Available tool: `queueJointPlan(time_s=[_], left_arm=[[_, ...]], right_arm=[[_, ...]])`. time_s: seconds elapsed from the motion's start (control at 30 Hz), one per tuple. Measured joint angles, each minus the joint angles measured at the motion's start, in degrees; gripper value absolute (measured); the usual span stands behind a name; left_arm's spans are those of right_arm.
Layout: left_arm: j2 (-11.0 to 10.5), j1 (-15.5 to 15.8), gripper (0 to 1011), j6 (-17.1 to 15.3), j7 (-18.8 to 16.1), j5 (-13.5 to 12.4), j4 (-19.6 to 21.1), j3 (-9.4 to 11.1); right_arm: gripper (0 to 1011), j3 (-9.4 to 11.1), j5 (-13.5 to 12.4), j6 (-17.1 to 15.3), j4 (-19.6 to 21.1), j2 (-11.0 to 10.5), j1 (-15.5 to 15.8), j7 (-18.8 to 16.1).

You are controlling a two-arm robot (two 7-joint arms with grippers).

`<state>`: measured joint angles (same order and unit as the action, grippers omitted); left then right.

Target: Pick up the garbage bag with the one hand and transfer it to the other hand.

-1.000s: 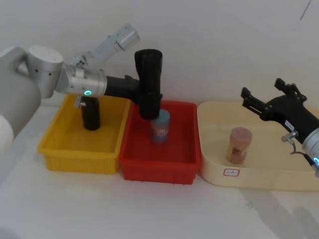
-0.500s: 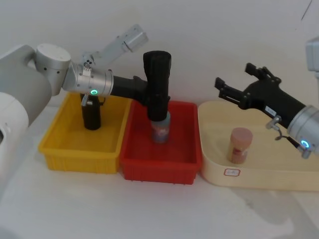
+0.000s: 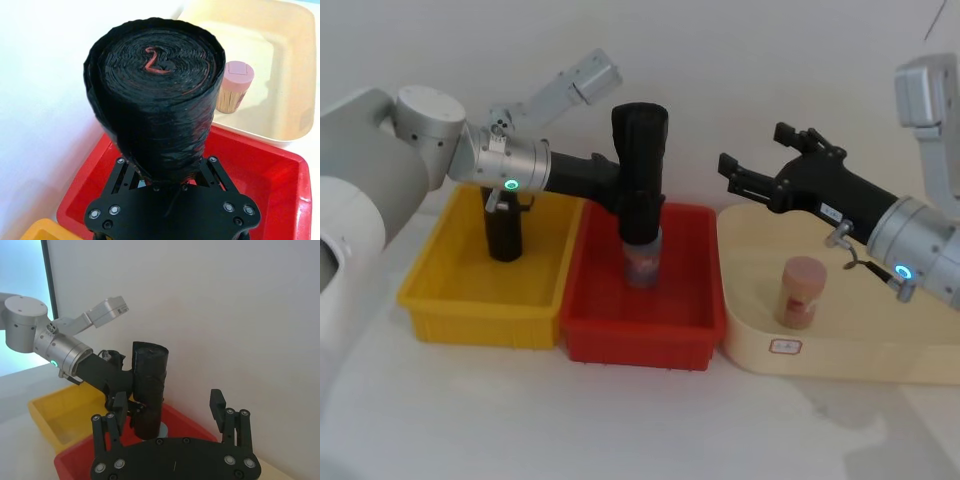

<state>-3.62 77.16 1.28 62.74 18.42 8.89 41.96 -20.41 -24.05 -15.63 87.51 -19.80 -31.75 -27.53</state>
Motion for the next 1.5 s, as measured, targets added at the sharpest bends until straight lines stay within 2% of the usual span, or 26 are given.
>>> queueJointPlan(time_s=[0.3,0.77,1.5], left_arm=[[0.4,0.4,401,0.5,0.3,0.0,-1.0,0.2],[0.6,0.7,401,0.8,0.5,0.1,-1.6,0.3],[0.7,0.8,401,1.0,0.6,0.0,-1.8,0.3]], right_arm=[[1001,-1.7,-0.2,0.5,-5.2,1.8,-3.1,-0.7],[1001,-5.0,-0.2,2.6,-15.6,6.0,-9.4,-3.0],[1001,-8.3,-0.4,5.9,-27.3,10.7,-16.4,-5.4]])
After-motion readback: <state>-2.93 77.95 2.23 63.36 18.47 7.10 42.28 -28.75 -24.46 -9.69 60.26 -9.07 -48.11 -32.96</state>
